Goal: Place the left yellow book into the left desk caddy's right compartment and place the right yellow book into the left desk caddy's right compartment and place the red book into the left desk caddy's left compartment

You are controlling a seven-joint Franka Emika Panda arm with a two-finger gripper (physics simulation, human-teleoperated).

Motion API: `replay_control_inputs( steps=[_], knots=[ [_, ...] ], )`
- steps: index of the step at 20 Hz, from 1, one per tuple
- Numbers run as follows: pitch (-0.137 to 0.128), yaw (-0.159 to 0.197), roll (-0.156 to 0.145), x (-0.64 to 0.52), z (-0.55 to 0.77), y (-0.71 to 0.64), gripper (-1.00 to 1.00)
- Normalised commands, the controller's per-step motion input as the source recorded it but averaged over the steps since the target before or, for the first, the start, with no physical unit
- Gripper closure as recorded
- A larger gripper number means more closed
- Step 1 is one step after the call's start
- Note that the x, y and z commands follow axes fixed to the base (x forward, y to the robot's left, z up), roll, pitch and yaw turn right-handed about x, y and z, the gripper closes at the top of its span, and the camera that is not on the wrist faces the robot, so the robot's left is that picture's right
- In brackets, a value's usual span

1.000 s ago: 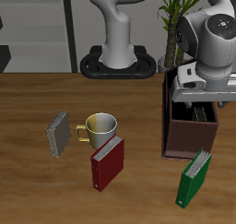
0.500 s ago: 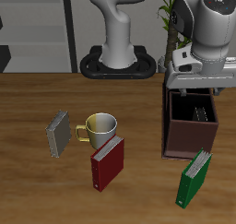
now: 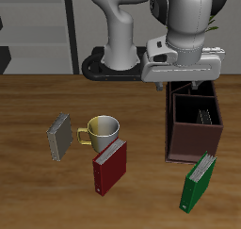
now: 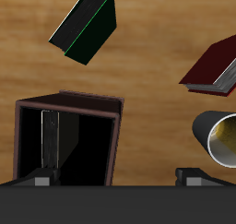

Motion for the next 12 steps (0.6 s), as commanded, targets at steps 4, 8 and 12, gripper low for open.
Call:
replay_control_inputs(
  steps=[4, 8, 12],
  knots=[
    [-0.046, 0.025, -0.006, 0.06, 0.1, -0.6, -1.0],
    [-0.021, -0.018, 0.049, 0.1, 0.1, -0.81, -1.0],
    [-0.018, 0.012, -0.122, 0.12, 0.05, -0.89, -1.0]
  ],
)
